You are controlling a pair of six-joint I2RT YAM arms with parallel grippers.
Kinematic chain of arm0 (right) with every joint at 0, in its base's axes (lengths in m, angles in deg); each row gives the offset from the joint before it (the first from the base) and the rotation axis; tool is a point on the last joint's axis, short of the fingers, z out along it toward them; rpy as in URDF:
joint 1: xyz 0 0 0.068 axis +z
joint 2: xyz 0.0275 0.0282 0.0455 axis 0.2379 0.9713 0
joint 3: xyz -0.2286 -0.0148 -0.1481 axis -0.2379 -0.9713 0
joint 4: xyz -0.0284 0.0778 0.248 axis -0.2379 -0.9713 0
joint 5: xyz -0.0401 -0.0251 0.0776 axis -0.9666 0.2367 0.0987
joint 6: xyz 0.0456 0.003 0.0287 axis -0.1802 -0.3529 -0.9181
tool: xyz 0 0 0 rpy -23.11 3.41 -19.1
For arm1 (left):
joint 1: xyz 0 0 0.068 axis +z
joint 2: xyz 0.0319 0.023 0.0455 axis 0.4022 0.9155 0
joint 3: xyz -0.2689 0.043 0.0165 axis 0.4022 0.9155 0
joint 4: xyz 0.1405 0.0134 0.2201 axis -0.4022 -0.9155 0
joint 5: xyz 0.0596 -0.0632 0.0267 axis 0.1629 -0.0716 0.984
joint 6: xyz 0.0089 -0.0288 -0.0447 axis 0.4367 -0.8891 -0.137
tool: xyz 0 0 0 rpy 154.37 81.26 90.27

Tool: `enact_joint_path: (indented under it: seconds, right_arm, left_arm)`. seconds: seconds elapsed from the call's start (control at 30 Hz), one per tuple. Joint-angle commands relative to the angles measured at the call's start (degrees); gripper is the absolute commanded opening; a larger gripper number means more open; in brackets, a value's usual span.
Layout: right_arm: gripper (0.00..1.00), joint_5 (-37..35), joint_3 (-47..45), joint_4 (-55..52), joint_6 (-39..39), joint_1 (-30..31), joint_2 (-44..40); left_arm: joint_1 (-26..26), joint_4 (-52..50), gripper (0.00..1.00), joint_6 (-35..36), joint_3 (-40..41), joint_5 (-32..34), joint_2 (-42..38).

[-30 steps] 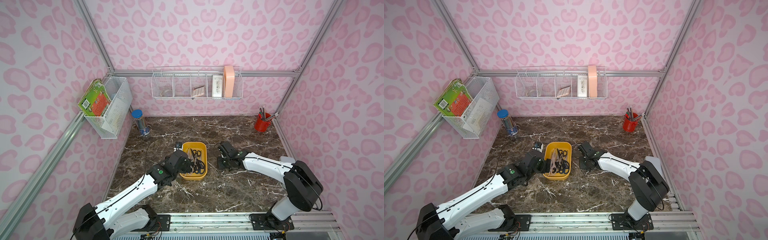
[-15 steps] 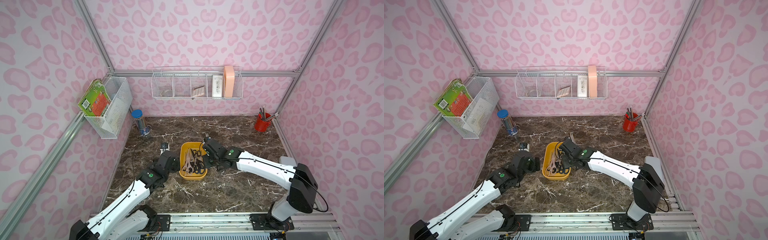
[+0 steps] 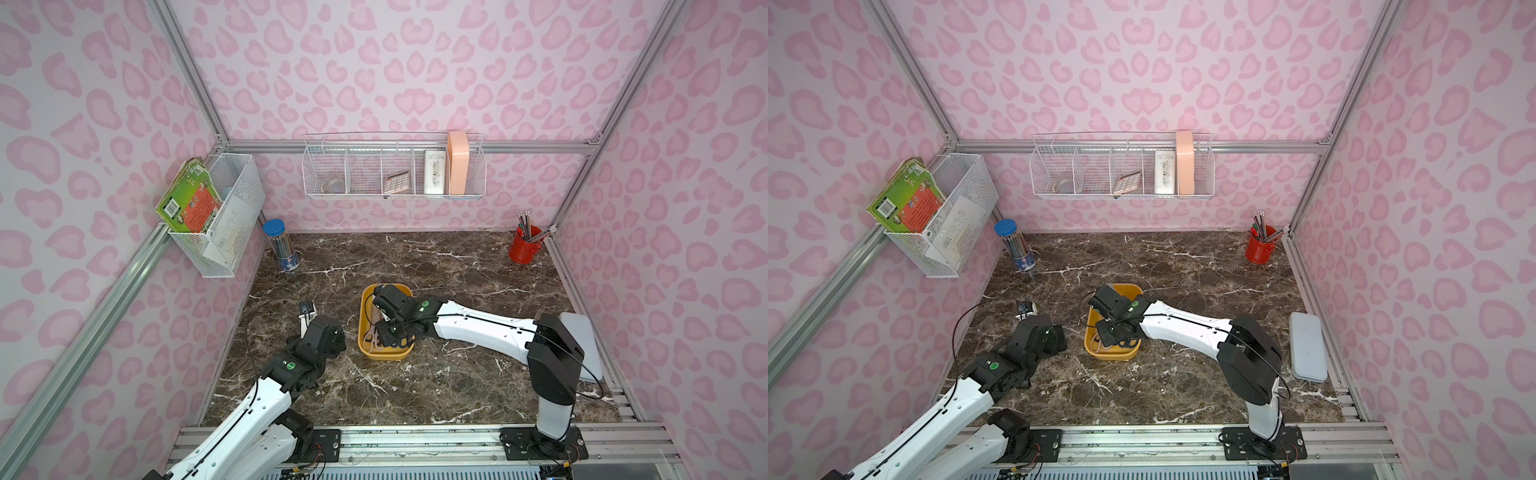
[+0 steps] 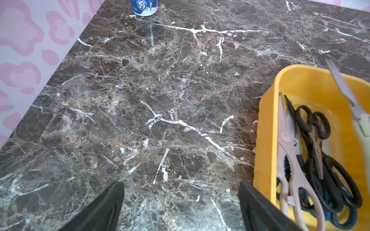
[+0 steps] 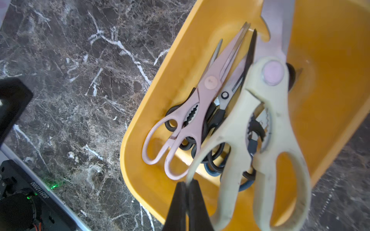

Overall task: Put the scissors into the storage box
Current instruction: Place the scissors in the storage box, then reset both arms

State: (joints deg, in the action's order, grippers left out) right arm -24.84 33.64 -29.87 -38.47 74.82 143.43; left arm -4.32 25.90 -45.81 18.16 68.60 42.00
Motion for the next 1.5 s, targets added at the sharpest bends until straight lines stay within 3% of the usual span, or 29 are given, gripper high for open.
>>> enact_joint_path:
  seconds: [0.0, 0.1, 0.17, 0.27, 0.47, 0.6, 0.7, 0.73, 0.83, 0.87, 0.97, 1.07, 1.2, 1.3, 1.4, 1.47]
  right_arm:
    - [0.0, 1.53, 1.12, -0.69, -1.24, 0.03, 1.87]
    - [0.03, 2.68, 2.59, -0.62, -1.41, 0.07, 3.98]
    - [0.26, 3.13, 3.92, -0.93, -1.1, 0.03, 5.2]
    - [0.45, 3.03, 5.42, -0.55, 0.19, 0.07, 5.29]
    - [0.53, -0.18, 3.71, 3.23, 1.71, -2.33, -0.89]
    - [0.57, -5.58, -5.98, 12.64, 6.68, -7.52, -12.27]
    - [0.69, -14.37, -17.38, 23.14, 13.85, -12.01, -22.22]
    - [0.78, -16.16, -20.94, 27.08, 18.25, -13.72, -25.22]
    - [0.98, -26.08, -29.29, 36.21, 28.13, -17.85, -31.61]
    - [0.98, -27.41, -32.31, 39.53, 30.68, -19.7, -33.42]
    - [0.98, -21.41, -41.16, 48.16, 34.89, -27.07, -38.61]
    - [0.98, -15.89, -50.97, 57.74, 34.03, -34.0, -43.62]
    - [0.98, -15.13, -60.84, 65.58, 31.41, -40.46, -46.8]
    - [0.98, -16.21, -63.34, 66.18, 31.1, -43.27, -45.06]
    - [0.99, -15.54, -65.01, 68.15, 30.49, -46.71, -42.45]
    - [0.99, -14.55, -67.09, 72.55, 30.81, -48.34, -41.24]
  left_arm:
    - [0.16, -1.98, 0.94, -1.23, 0.01, 1.18, -0.14]
    - [0.2, -1.39, 0.94, -1.43, 0.51, 1.31, -0.19]
    - [0.24, -1.28, 0.94, -1.66, 0.64, 1.24, -0.15]
    - [0.21, -0.67, 0.95, -1.21, 0.46, 0.7, 0.12]
    - [0.19, -1.38, 0.96, 0.18, -2.35, 0.55, 1.13]
    - [0.22, -1.74, 0.97, 2.81, -5.34, 5.42, 0.21]
    - [0.25, 2.6, 0.97, 7.39, -4.02, 13.28, -2.37]
    - [0.34, 5.91, 0.98, 10.11, -2.45, 15.87, -3.33]
    - [0.31, 21.05, 0.97, 23.47, 4.12, 18.19, -5.51]
    - [0.31, 24.02, 0.98, 25.17, 5.76, 20.33, -5.67]
    - [0.72, 26.64, 0.98, 26.05, 7.85, 26.23, -5.29]
    - [1.52, 30.16, 0.98, 26.69, 10.22, 27.32, -3.84]
    - [1.88, 37.79, 0.98, 25.98, 14.03, 28.98, -1.34]
    - [2.59, 45.96, 0.98, 27.85, 17.3, 27.41, 0.93]
    - [4.62, 55.22, 0.96, 31.81, 19.86, 20.03, 4.63]
    - [5.77, 58.48, 0.97, 31.92, 19.78, 20.16, 7.92]
